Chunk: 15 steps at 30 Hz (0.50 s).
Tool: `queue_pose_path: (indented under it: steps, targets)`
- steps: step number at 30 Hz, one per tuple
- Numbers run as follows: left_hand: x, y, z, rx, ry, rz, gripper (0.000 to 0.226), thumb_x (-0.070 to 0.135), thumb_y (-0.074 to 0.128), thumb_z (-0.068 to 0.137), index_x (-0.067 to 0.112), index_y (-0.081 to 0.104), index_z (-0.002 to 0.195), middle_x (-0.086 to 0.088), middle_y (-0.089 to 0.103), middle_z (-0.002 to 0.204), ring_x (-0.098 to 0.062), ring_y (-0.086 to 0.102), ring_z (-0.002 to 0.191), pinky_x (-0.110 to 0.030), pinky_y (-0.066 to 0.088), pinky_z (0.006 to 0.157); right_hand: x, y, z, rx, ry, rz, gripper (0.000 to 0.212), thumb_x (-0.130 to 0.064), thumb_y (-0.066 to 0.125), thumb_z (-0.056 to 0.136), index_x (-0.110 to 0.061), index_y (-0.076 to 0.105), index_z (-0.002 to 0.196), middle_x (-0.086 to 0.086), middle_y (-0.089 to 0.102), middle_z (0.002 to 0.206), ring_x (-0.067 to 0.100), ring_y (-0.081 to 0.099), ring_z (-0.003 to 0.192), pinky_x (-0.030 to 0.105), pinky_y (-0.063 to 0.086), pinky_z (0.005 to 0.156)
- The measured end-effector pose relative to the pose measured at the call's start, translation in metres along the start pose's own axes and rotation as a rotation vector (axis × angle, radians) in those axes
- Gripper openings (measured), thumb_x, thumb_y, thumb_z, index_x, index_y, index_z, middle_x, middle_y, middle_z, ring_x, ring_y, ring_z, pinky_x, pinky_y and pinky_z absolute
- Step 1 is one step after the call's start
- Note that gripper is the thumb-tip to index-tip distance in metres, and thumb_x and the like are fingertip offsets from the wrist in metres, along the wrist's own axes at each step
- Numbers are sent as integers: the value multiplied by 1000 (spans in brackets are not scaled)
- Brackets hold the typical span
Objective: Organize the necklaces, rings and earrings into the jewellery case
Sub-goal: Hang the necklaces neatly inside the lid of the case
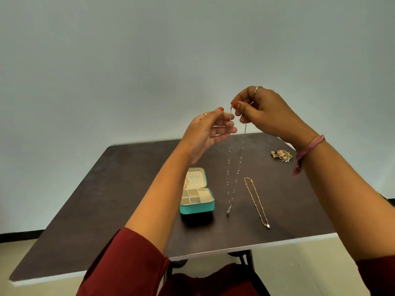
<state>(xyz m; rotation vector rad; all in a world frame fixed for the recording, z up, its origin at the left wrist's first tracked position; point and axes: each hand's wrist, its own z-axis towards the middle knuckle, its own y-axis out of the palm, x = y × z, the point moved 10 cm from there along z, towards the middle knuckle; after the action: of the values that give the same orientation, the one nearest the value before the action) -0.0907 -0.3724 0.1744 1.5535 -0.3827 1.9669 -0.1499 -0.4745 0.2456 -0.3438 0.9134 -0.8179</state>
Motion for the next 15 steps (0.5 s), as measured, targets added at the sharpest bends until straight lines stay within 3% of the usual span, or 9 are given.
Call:
queue_pose_path:
  steps: [4,7,10,15]
  targets:
    - [4,12,-6,-57,-30,-124,26,26,50,98,6,67,98,-1,54,76,-9,52,61,-26,54,67,-2,-2,-2,9,2,44,5,-20,55,95,-20,60,97,-7,65,79,7,64,67,24,53,70]
    - [9,13,-8,-62,-13,-127,26,23,49,98,5,68,100,2,40,71,-6,30,55,-18,29,50,-3,0,-5,13,11,115,5,-20,57,95,-20,61,96,-5,65,81,11,64,67,35,57,75]
    - [17,9,-11,-42,34,-97,24,20,48,99,7,68,97,3,36,70,-5,26,52,-18,21,45,-8,2,-9,8,23,257,8,-16,57,94,-15,63,98,-1,64,80,8,61,62,32,58,72]
    - [34,8,-15,-28,97,-143,22,16,49,98,10,68,88,3,42,68,-4,29,49,-15,25,43,-6,7,-21,22,75,559,14,-16,58,94,-14,69,101,-2,64,76,4,56,64,24,55,69]
